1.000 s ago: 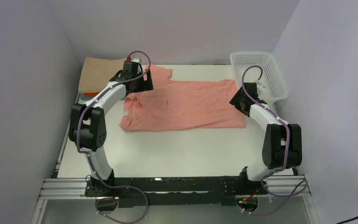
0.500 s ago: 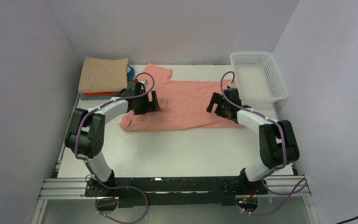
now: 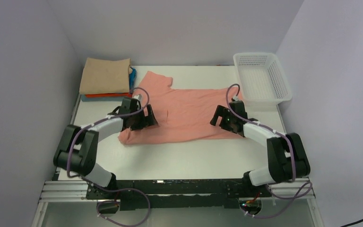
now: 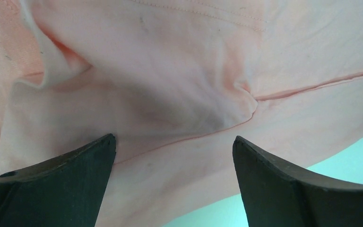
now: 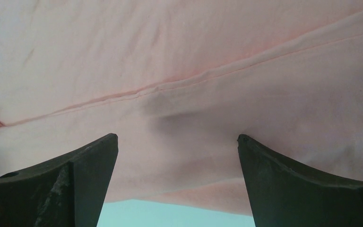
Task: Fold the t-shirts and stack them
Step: Fold the flattened tshirt in 1/3 of the way
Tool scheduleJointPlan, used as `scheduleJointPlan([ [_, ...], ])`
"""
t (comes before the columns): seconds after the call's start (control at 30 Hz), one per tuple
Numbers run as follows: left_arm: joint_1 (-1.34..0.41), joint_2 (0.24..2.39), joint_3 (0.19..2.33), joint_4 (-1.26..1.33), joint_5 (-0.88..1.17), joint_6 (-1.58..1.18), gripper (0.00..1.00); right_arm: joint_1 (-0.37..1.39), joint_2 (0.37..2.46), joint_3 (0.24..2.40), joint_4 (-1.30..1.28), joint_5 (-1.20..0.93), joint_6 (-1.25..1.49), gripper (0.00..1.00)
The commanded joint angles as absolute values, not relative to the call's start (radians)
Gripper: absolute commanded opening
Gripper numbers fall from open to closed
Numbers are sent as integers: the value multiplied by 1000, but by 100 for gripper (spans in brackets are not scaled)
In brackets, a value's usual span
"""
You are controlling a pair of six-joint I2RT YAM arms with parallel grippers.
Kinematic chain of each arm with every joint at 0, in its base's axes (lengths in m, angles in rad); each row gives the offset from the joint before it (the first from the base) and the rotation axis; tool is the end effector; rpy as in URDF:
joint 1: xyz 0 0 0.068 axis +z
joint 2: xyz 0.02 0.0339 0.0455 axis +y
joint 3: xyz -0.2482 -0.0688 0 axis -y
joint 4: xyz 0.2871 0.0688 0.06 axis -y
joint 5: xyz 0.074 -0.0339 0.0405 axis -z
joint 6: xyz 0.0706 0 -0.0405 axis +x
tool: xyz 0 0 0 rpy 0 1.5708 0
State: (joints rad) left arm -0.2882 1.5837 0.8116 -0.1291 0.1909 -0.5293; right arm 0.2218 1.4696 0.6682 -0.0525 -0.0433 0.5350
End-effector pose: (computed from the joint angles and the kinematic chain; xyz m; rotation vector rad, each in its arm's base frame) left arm 0.3411 -0.1151 0.0920 -0.2216 2.5327 -0.5746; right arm 0.3239 0.0762 0.0870 0.3643 2.4356 0.3904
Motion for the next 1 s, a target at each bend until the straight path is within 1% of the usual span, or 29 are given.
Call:
scheduleJointPlan([
  [0.0, -296, 1430, 597, -263, 179, -611, 99, 230, 1337, 533, -230, -98, 572, 100],
  [0.27, -341, 1130, 406, -412, 145, -702, 99, 301, 1054, 404, -451, -127, 704, 100],
  [0.4, -359, 977, 362, -526, 110, -752, 99, 325, 940, 343, -518, -169, 770, 100],
  [0.53, -360, 893, 353, -528, 80, -754, 99, 328, 872, 333, -525, -148, 756, 100],
  [0.63, -360, 905, 422, -498, 81, -739, 99, 328, 839, 407, -529, -101, 728, 100],
  [0.8, -360, 954, 625, -523, 46, -667, 99, 328, 812, 583, -446, -12, 681, 100],
  [0.83, -361, 966, 669, -526, 26, -651, 99, 328, 812, 602, -414, -4, 673, 100],
  [0.97, -355, 1063, 829, -464, -73, -582, 99, 327, 844, 630, -284, 138, 697, 100],
])
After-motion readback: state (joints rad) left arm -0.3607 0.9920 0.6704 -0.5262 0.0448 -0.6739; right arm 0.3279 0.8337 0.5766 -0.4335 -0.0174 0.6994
